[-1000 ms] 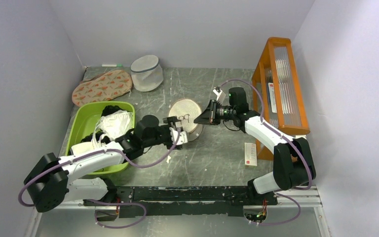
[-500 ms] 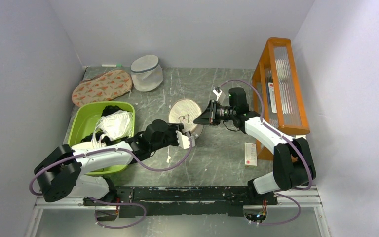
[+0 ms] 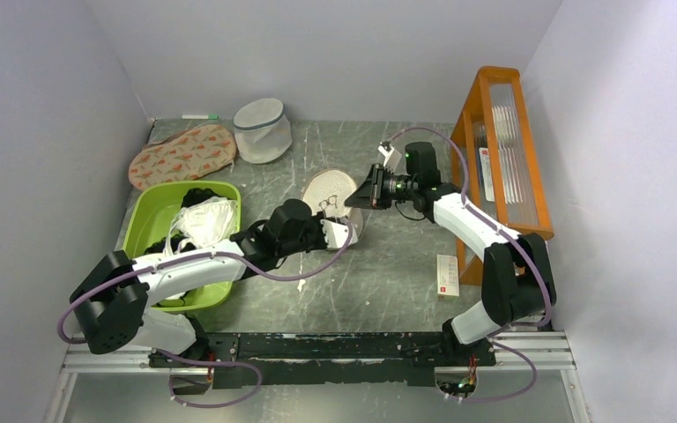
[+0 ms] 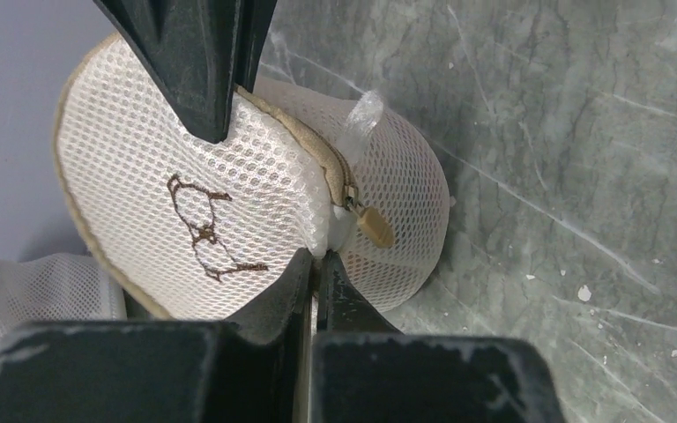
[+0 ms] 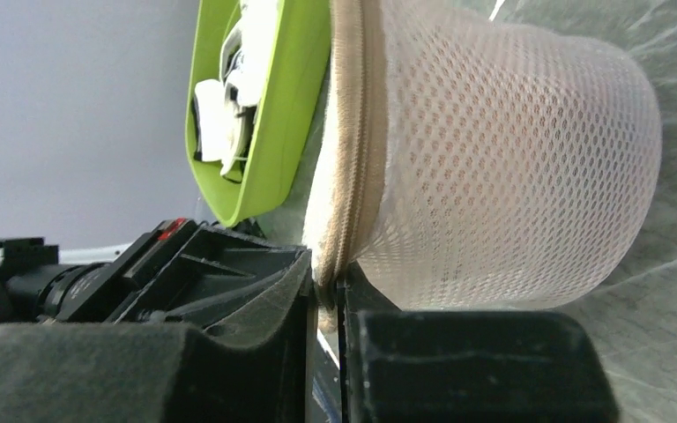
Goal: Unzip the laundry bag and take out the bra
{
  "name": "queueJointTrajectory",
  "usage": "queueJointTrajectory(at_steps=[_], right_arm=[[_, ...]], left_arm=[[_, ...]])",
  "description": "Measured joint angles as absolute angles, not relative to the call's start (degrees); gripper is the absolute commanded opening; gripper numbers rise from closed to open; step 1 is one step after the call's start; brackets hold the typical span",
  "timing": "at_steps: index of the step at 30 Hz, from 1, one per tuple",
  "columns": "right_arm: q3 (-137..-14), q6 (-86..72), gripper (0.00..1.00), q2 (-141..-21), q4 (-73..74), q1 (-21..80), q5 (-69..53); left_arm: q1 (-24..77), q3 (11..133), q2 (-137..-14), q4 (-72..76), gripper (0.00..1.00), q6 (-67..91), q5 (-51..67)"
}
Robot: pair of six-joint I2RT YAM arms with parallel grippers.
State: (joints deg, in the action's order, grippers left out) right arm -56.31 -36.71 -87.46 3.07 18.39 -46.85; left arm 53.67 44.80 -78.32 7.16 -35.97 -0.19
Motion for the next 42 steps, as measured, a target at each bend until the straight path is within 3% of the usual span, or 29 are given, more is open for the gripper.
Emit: queueJointTrajectory(at_steps=[9, 14, 18, 22, 28, 37, 42], right_arm=[[-61.76, -28.49, 0.65, -85.62, 13.50, 18.35, -33.08], [-62.00, -23.20, 0.76, -78.11, 18.20, 18.50, -19.22], [-58.87, -19.25, 0.76, -69.41, 17.08, 19.40, -12.25], [-52.56, -15.25, 0.68, -64.18, 12.56, 26.02, -8.49], [-52.01, -10.09, 0.60, -69.12, 9.78, 42.41, 0.60], [-51.83, -6.96, 0.46, -71.37, 2.74, 46.06, 8.73], [-51.57, -4.73, 0.45, -72.40, -2.13, 46.33, 9.78]], left_arm=[[51.51, 51.42, -78.85, 4.16, 0.07, -27.53, 0.03], [48.40, 56.60, -81.47, 1.37, 0.07, -21.02, 0.93], [44.86, 59.44, -82.91, -0.73, 0.07, -15.05, 4.01], [41.23, 62.74, -84.97, -2.81, 0.07, -9.23, 8.80], [37.26, 66.26, -88.31, -5.48, 0.07, -3.14, 15.73], [35.20, 67.90, -90.32, -7.18, 0.07, 0.95, 24.77], [34.59, 68.16, -90.67, -7.49, 0.07, 2.09, 27.88]])
